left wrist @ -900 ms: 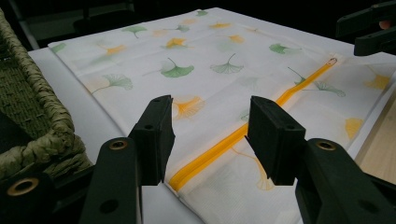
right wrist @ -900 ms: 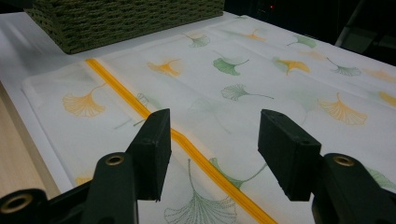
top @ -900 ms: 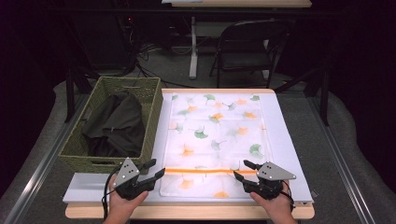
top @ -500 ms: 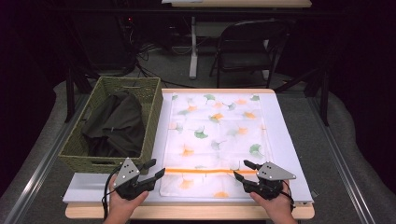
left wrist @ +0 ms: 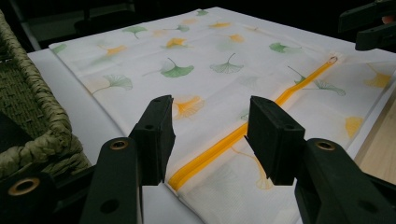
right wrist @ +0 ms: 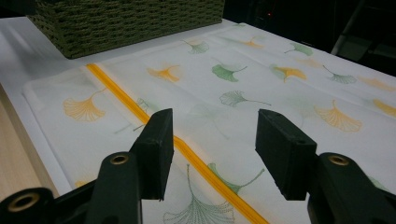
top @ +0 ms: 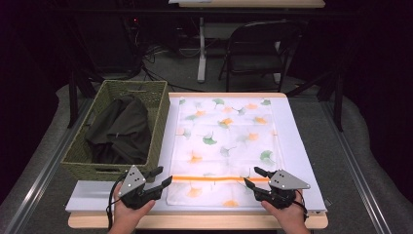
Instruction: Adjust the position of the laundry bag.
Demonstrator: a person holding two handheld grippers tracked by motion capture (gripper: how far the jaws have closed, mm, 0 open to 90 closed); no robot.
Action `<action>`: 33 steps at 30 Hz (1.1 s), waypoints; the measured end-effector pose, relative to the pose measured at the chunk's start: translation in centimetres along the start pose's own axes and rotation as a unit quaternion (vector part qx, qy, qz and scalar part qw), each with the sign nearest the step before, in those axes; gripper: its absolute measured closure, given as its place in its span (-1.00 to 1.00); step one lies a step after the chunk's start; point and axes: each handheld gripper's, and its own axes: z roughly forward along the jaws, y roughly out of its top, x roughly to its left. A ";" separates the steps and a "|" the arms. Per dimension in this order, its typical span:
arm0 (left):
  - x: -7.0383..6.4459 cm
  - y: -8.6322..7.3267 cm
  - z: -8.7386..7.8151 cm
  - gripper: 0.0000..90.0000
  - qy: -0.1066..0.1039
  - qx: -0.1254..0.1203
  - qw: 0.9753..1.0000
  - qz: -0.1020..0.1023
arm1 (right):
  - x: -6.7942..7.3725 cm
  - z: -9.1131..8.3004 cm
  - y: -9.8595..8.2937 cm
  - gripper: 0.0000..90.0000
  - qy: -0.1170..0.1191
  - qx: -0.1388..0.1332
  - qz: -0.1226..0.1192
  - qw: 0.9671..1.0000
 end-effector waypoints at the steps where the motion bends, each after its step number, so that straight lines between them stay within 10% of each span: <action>1: 0.0 0.0 0.0 0.13 0.001 0.000 1.000 0.001 | 0.0 0.0 0.0 0.03 -0.001 0.000 0.000 1.000; 33: 0.2 0.0 -0.3 0.19 0.010 0.002 1.000 -0.009 | -0.9 -0.4 0.0 0.10 -0.028 0.013 -0.001 1.000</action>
